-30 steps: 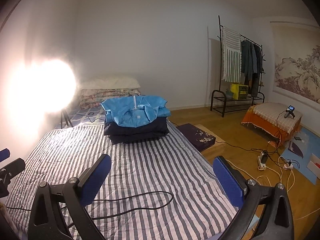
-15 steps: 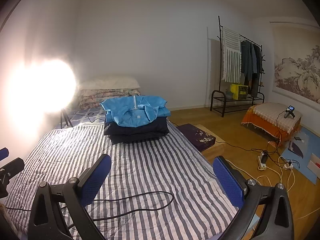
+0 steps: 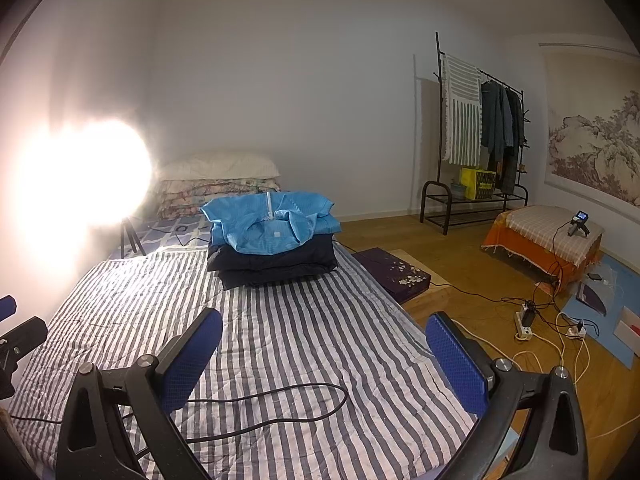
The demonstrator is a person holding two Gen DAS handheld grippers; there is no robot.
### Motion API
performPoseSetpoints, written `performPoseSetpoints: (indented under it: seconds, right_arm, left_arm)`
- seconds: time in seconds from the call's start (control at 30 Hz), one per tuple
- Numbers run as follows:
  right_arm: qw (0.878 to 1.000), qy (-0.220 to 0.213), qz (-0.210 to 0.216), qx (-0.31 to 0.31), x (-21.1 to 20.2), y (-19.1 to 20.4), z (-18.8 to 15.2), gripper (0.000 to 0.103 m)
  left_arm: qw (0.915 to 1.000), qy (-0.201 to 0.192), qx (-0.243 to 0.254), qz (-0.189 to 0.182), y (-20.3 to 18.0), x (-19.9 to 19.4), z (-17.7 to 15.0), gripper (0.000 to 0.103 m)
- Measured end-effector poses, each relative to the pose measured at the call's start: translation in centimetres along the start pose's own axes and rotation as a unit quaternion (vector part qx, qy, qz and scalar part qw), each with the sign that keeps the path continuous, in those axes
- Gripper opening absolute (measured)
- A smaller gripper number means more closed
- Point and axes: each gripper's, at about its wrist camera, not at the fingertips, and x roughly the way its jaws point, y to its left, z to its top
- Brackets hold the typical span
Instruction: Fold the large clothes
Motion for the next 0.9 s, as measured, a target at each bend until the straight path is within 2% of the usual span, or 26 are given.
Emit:
performPoseSetpoints:
  seconds: [0.9]
  right_arm:
    - [1.0, -0.001, -0.004, -0.001, -0.63, 0.26, -0.32, 0.103]
  left_arm:
    - [1.0, 0.0, 0.0, 0.0, 0.0, -0.07, -0.09, 0.103]
